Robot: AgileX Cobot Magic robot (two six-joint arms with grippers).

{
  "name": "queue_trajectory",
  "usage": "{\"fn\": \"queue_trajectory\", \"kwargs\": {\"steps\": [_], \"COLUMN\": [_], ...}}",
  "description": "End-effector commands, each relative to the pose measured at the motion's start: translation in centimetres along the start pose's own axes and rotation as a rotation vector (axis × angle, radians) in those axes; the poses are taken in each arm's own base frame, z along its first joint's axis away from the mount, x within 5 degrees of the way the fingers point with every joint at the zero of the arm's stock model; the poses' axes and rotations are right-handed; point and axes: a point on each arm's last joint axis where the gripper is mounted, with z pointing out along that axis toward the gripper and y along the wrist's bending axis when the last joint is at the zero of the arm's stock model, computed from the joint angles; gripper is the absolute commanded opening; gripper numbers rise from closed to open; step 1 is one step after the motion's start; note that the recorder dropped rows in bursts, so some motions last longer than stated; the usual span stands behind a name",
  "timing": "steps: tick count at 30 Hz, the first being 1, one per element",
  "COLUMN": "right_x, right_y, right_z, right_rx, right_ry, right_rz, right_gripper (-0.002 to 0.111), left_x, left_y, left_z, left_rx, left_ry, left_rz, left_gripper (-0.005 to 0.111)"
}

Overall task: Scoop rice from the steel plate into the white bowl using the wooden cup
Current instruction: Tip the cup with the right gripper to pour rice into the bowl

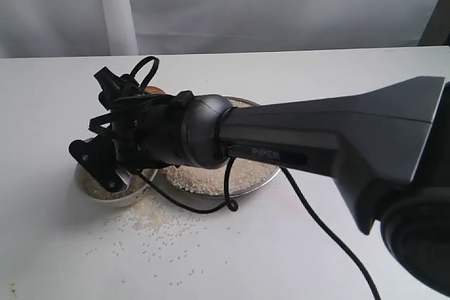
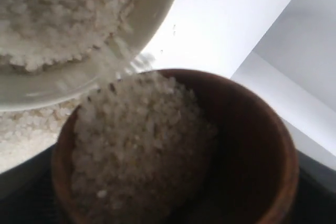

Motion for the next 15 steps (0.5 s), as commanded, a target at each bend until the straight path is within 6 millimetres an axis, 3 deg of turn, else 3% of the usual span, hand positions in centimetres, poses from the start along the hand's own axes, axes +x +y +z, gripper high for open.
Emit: {"fn": "queue_trajectory", "kwargs": {"steps": [1,15], "right_x": [-0.4,-1.4], "right_y": [-0.7,-0.6], "right_z": [-0.6,-0.8], "right_rx": [0.041,0.064], "right_ry": [0.015,0.071], "right_rz": [-0.029,-0.139], "right_gripper": [0.000,0.000], "left_x": [-0.2,-0.2], "left_y": [-0.1,-0.1], "left_z": [-0.1,-0.1], "left_rx": [0.009,0.009], "left_ry": [-0.010,-0.010], "left_rz": [-0.006,-0.006], "left_gripper": [0.000,0.000]}}
